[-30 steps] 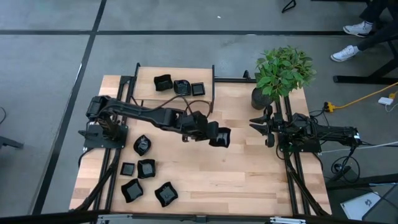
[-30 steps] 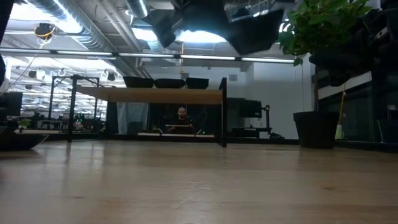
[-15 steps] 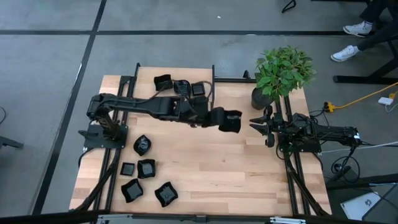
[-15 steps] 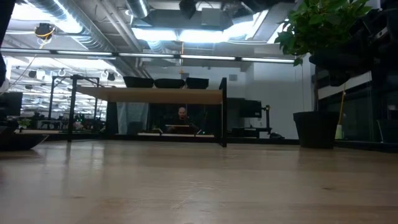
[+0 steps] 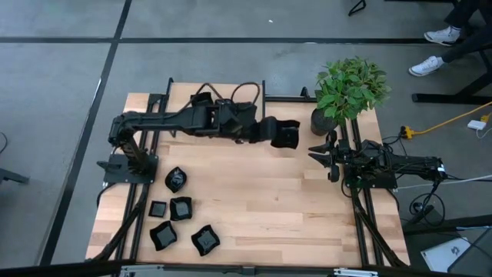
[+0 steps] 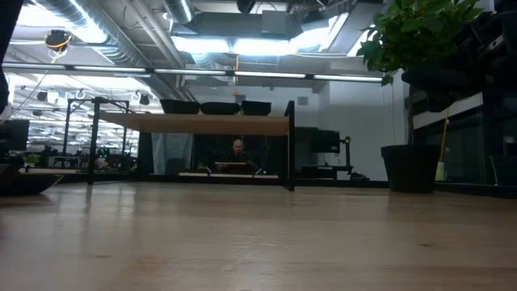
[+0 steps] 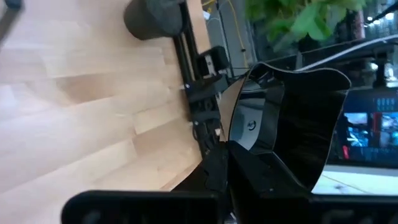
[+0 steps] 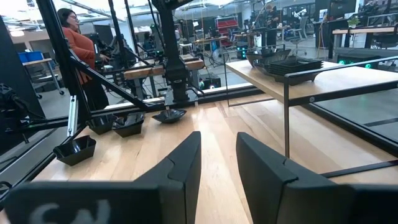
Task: Pick & Place Mini shaped plates
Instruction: Stack the distorted square plate on top of the distorted square plates on the shelf
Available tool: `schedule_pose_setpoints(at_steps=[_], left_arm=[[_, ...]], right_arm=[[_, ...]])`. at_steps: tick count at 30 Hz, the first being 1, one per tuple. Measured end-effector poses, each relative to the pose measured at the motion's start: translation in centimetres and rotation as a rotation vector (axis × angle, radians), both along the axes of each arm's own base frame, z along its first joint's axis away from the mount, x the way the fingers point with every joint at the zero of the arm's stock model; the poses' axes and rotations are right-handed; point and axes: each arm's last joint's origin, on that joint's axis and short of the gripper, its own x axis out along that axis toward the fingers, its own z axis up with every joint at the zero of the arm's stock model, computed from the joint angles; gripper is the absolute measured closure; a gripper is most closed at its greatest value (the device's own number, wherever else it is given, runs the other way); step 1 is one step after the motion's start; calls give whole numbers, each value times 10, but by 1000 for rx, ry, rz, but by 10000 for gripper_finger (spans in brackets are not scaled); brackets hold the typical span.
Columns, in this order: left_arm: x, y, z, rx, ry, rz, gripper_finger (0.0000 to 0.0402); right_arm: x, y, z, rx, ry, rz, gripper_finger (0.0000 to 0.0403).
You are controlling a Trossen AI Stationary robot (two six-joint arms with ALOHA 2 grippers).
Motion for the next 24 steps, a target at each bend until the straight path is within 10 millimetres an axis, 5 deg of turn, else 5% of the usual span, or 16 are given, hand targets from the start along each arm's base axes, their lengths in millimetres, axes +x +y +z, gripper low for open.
schedule_pose_setpoints(at_steps=[13, 24], left_arm=[[-30, 25, 49, 108, 42, -2, 398], [-67, 35, 69, 171, 138, -1, 398]], right_arm=[[0, 0, 0, 0, 0, 0, 300], [0, 0, 0, 0, 0, 0, 300]])
